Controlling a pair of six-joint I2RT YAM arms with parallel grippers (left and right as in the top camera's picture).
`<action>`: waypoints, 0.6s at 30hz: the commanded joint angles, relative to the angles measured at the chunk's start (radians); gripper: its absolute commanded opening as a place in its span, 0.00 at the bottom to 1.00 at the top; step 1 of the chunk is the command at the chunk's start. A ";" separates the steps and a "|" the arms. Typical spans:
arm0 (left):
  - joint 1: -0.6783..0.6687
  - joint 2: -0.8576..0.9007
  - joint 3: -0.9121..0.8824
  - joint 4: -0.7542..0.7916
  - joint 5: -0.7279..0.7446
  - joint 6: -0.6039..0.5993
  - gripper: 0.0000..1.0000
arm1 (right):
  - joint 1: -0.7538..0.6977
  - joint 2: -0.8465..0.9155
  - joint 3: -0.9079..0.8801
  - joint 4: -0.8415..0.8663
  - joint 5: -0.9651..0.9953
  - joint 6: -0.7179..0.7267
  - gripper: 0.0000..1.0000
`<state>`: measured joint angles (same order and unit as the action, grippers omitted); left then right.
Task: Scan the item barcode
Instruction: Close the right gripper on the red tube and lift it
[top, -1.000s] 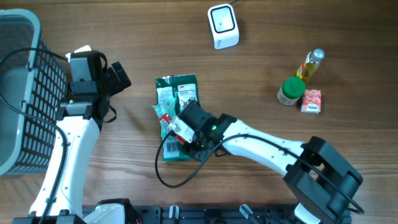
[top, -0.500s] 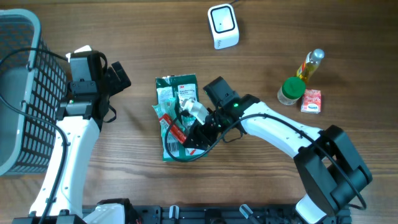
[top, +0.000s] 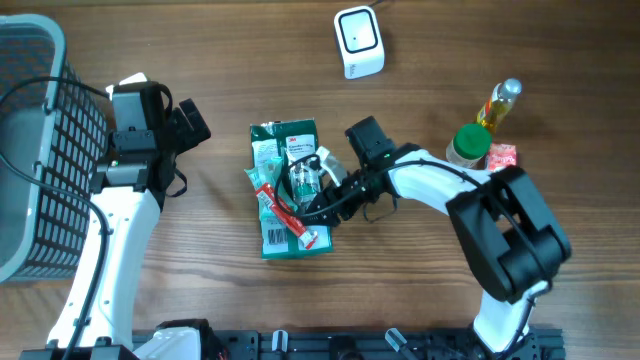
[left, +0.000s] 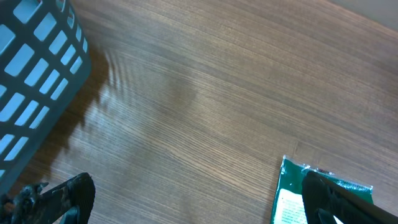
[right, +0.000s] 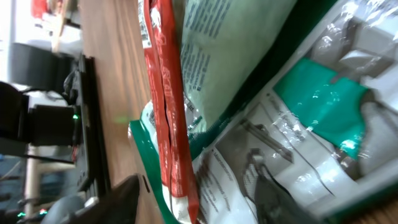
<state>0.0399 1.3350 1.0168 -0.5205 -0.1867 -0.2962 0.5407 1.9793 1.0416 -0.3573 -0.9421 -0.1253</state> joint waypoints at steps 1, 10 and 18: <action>0.004 -0.005 0.009 0.003 -0.009 0.013 1.00 | 0.008 0.044 0.000 0.008 -0.103 0.027 0.52; 0.004 -0.005 0.009 0.003 -0.009 0.013 1.00 | 0.038 0.054 -0.002 0.013 -0.098 0.029 0.48; 0.004 -0.005 0.009 0.003 -0.009 0.013 1.00 | 0.084 0.060 -0.003 0.059 -0.039 0.080 0.38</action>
<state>0.0399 1.3350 1.0168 -0.5205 -0.1867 -0.2958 0.6151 2.0125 1.0416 -0.3046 -0.9909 -0.0528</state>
